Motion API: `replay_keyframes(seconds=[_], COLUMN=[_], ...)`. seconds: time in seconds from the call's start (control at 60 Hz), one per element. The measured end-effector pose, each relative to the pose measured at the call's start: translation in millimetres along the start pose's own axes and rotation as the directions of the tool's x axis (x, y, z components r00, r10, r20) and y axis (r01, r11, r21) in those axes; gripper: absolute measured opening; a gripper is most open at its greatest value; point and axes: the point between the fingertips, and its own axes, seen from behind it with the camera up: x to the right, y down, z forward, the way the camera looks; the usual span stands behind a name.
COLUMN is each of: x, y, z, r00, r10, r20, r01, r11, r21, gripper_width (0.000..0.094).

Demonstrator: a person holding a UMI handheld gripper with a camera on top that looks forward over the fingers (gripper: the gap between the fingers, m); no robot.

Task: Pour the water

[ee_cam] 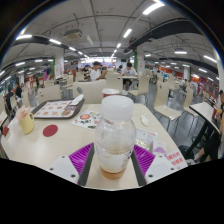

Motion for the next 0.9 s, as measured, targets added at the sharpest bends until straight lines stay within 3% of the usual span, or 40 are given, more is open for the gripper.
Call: replay_keyframes(seconds=[0.05, 0.233, 0.533, 0.717, 0.9], x=[6.5, 7.4, -0.6, -26.2, -92.0], y=[-3.3, -5.2, -23.7, -88.9, -164.5], z=[5.9, 8.3, 6.3, -7.5, -12.3], r00=[1.0, 0.999, 0.992, 0.95, 0.772], r10=[0.011, 0.034, -0.001, -0.189, -0.503], r20=[-0.024, -0.03, -0.122, -0.25, -0.39], r01=[-0.011, -0.032, 0.005, 0.206, 0.529], r11=[1.0, 0.999, 1.0, 0.978, 0.847], r21=[0.02, 0.038, 0.029, 0.043, -0.046], gripper_width=[0.0567, 0.0451, 0.0451, 0.0449, 0.0451])
